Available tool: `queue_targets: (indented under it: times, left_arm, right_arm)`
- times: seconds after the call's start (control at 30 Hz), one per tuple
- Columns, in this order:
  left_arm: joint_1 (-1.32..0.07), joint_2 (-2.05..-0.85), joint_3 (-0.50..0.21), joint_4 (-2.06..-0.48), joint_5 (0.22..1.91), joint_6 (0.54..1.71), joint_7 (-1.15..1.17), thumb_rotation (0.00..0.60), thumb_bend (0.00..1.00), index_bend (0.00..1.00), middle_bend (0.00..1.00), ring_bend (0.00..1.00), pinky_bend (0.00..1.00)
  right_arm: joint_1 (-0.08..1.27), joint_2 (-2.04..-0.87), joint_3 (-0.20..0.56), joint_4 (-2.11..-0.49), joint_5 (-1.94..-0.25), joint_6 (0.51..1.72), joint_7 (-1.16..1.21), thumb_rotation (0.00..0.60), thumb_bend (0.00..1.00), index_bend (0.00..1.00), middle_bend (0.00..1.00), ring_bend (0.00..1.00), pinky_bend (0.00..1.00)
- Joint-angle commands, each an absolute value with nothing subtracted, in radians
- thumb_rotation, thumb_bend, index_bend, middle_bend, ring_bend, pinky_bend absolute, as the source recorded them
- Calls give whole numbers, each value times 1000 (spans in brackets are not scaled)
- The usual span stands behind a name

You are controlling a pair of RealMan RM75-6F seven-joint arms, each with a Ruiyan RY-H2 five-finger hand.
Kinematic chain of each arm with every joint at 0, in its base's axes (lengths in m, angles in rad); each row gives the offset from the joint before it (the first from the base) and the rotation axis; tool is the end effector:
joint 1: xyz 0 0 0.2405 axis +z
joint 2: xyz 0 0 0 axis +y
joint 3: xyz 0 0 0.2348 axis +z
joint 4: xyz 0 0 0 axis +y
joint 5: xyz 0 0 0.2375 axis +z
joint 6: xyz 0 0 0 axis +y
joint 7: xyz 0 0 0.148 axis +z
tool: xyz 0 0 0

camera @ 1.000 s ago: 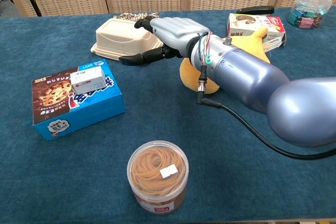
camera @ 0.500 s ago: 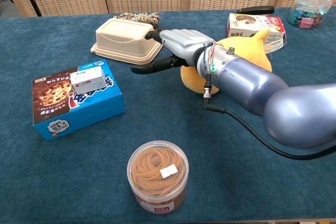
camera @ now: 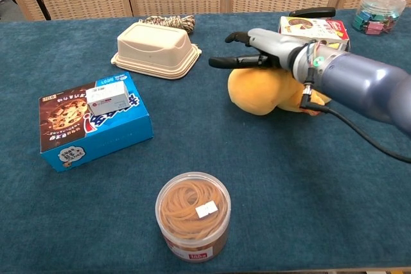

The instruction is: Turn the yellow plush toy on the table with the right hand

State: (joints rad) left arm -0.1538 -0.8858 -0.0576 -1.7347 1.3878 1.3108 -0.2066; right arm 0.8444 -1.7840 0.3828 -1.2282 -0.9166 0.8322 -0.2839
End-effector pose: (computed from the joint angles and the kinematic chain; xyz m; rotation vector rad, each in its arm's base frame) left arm -0.3083 0.2060 0.1697 -1.3502 -1.1008 -0.8813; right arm -0.0901 -0.3887 -0.0823 1.6836 -1.2436 1.0285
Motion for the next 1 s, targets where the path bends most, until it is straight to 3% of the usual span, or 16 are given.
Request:
queue_targets:
  times: [0.03, 0.53, 0.77, 1.0]
  left_arm:
    - [-155, -888, -57, -1740, 1387, 1310, -197, 600, 0, 0, 0, 0, 0]
    - [-156, -891, -57, -1751, 1383, 1308, -180, 600, 0, 0, 0, 0, 0]
    - [-151, -887, -55, -1748, 1393, 1316, -193, 600, 0, 0, 0, 0, 0]
    - [-150, -887, -53, -1747, 1396, 1317, -195, 600, 0, 0, 0, 0, 0]
  right_arm:
    - [821, -1746, 386, -1239, -897, 826, -252, 112, 0, 0, 0, 0, 0]
    - [822, -1686, 359, -1339, -973, 866, -204, 114, 0, 0, 0, 0, 0]
    - [841, -1707, 315, -1408, -1070, 923, -239, 114, 0, 0, 0, 0, 0]
    - [850, -1771, 253, -1363, -1205, 988, -248, 97, 0, 0, 0, 0, 0]
